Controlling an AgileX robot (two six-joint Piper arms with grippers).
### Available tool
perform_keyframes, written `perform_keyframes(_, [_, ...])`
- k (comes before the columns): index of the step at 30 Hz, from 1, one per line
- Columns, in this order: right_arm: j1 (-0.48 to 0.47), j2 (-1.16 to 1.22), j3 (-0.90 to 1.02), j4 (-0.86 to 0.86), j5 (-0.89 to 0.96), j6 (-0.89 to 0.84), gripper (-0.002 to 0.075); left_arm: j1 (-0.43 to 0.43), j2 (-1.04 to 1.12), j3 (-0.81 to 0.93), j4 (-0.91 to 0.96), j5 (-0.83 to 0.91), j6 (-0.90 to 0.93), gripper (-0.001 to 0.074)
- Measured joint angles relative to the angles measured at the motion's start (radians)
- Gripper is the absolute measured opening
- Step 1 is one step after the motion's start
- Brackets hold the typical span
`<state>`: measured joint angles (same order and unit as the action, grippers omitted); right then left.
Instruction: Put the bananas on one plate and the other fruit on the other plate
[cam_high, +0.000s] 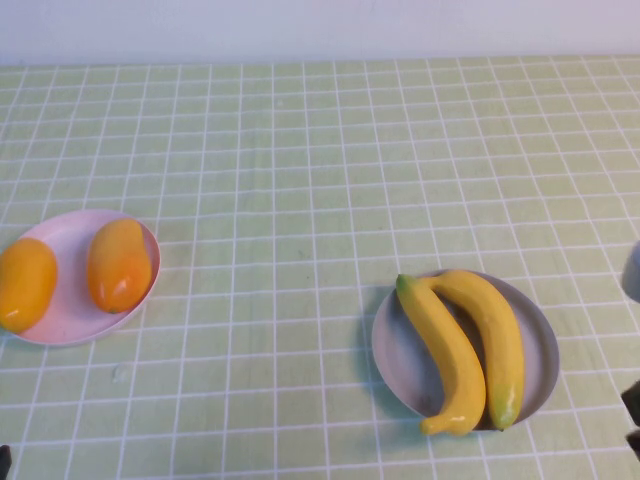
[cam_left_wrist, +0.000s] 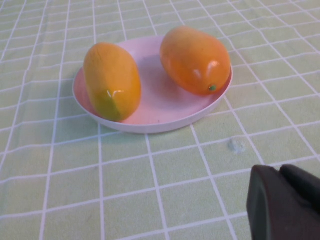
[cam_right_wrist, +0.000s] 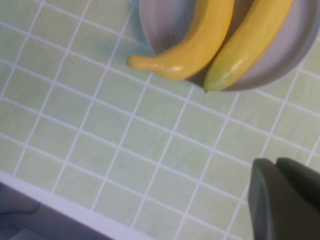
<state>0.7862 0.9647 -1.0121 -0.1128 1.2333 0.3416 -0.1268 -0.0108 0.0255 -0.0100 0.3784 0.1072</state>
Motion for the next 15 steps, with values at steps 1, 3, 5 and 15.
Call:
perform_keyframes(1, [0.0, -0.018, 0.007, 0.011, 0.007, 0.0, -0.0014, 0.0, 0.0, 0.0, 0.0, 0.0, 0.0, 0.0001])
perform_keyframes(3, [0.0, -0.056, 0.016, 0.035, 0.013, -0.008, -0.0015, 0.0, 0.0, 0.0, 0.0, 0.0, 0.0, 0.0001])
perform_keyframes(5, [0.0, -0.079, 0.019, 0.042, 0.016, -0.057, -0.0015, 0.0, 0.0, 0.0, 0.0, 0.0, 0.0, 0.0001])
perform_keyframes(15, [-0.017, -0.113, 0.158, 0.053, -0.221, -0.2, -0.0015, 0.0, 0.0, 0.0, 0.0, 0.0, 0.0, 0.0001])
